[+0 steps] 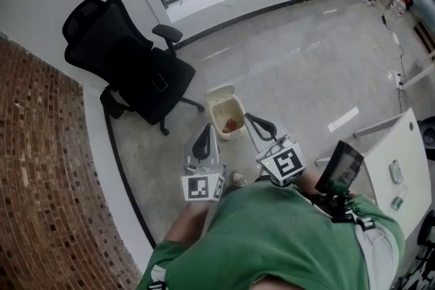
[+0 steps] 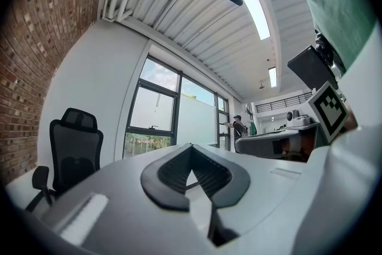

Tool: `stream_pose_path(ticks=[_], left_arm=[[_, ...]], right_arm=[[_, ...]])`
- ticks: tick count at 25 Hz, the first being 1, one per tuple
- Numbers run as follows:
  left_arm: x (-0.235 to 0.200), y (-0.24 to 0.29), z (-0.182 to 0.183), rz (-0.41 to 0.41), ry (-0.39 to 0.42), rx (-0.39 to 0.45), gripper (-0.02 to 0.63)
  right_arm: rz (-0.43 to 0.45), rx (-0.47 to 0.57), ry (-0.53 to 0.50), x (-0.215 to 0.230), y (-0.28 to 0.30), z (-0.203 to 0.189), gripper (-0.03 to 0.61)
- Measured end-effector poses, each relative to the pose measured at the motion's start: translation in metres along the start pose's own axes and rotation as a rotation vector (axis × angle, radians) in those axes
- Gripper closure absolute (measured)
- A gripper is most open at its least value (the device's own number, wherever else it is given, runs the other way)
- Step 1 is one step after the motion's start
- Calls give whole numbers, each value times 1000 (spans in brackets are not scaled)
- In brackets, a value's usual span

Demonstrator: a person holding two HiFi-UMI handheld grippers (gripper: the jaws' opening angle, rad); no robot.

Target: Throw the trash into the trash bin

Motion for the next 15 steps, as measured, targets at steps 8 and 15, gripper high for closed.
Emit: stream_pose_path(ticks=[8, 15], left_arm=[[26, 4, 6, -6, -1, 15, 607], [39, 9, 2, -21, -1, 5, 607]], right_arm=[[-6, 18, 5, 11, -25, 2, 575], [-13, 24, 12, 19, -35, 1, 575]])
Point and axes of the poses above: the fingertips, and each gripper's own axes: y forward along the fingers, x to its right, z out of its top, the point moved 2 cm from there along -y, backward along the fingers, and after that the axes turned 2 degrees about z, right-handed, at the moved point
